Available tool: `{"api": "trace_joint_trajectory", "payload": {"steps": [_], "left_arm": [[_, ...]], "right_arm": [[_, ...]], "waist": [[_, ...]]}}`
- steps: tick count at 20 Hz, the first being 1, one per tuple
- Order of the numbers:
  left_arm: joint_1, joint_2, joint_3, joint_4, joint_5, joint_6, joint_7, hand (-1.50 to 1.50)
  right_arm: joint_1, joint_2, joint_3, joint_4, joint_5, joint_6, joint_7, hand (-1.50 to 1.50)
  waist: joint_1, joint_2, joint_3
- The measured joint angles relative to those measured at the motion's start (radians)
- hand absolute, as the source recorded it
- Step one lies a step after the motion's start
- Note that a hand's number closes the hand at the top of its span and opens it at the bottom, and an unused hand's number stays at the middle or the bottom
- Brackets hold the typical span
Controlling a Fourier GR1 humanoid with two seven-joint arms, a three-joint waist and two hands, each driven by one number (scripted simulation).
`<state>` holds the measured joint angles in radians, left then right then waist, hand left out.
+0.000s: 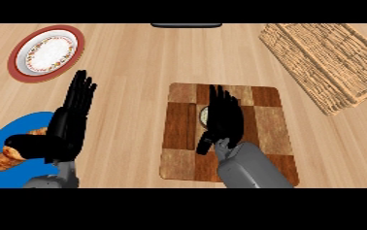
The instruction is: Pick the cupcake from the cutting board and place it in the basket
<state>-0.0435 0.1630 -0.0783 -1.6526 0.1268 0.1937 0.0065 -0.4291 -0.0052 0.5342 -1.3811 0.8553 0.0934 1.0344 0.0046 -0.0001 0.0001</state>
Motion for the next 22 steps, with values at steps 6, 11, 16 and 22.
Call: {"api": "trace_joint_trajectory", "payload": {"steps": [6, 11, 16, 22], "left_arm": [[0.014, -0.036, -0.014, -0.005, -0.038, 0.003, -0.009, 0.0], [0.058, -0.035, -0.008, -0.038, -0.035, -0.018, -0.014, 0.0], [0.043, -0.039, 0.011, -0.019, -0.041, -0.031, -0.01, 0.0], [0.024, -0.045, 0.025, -0.02, -0.039, -0.045, 0.0, 0.0]], "right_arm": [[-0.025, 0.002, -0.02, 0.088, -0.011, -0.046, -0.025, 1.5], [-0.026, 0.001, -0.023, 0.135, -0.005, -0.006, -0.085, 1.5], [-0.04, -0.001, -0.017, 0.165, 0.015, 0.004, -0.133, 1.5], [-0.119, 0.0, -0.07, 0.264, 0.032, -0.011, -0.137, 1.5]], "waist": [[0.001, 0.0, 0.0], [0.001, -0.002, -0.001], [0.0, -0.004, -0.001], [0.009, 0.0, -0.001]]}}
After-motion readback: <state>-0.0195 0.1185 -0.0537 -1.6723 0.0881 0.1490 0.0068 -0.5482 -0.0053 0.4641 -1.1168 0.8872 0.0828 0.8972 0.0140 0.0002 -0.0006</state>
